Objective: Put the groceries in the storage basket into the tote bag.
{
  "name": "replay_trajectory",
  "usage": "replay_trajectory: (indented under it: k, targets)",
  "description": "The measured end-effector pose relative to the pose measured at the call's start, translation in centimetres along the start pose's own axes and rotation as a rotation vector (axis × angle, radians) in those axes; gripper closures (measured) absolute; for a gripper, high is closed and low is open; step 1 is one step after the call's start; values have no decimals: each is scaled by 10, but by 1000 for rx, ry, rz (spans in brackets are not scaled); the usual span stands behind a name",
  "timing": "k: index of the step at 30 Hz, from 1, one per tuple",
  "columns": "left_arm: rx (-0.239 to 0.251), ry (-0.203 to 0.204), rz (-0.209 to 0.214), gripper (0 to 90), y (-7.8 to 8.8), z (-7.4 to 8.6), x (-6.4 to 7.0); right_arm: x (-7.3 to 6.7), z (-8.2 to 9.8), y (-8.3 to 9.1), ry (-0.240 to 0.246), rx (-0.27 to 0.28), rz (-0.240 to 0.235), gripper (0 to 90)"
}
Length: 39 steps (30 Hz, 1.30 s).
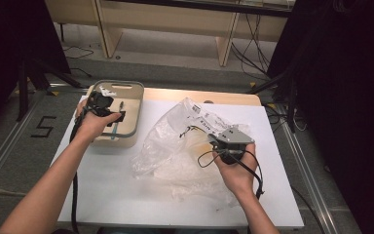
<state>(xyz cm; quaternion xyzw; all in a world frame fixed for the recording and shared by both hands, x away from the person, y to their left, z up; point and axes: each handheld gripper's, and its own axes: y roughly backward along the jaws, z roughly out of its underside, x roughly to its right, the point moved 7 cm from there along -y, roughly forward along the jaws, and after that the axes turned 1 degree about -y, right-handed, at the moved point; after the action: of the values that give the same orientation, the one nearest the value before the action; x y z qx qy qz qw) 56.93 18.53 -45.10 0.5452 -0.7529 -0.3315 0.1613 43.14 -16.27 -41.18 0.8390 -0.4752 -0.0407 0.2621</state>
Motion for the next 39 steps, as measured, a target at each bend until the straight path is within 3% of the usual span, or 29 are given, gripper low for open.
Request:
replay_trajectory:
  k: [4, 13, 22, 31, 39]
  targets:
    - [-30, 5, -24, 318, -10, -4, 1, 2, 0, 0, 1, 1, 2, 900]
    - [-80, 61, -8, 333, -31, -8, 3, 4, 1, 1, -4, 1, 8, 900]
    - [-104, 70, -32, 343, -39, -9, -2, 4, 1, 1, -3, 2, 6, 900]
    - [-192, 120, -40, 363, -49, 0, -7, 3, 1, 0, -4, -1, 6, 900]
    - [-203, 127, -54, 375, -51, -6, -11, 2, 1, 0, -1, 0, 5, 900]
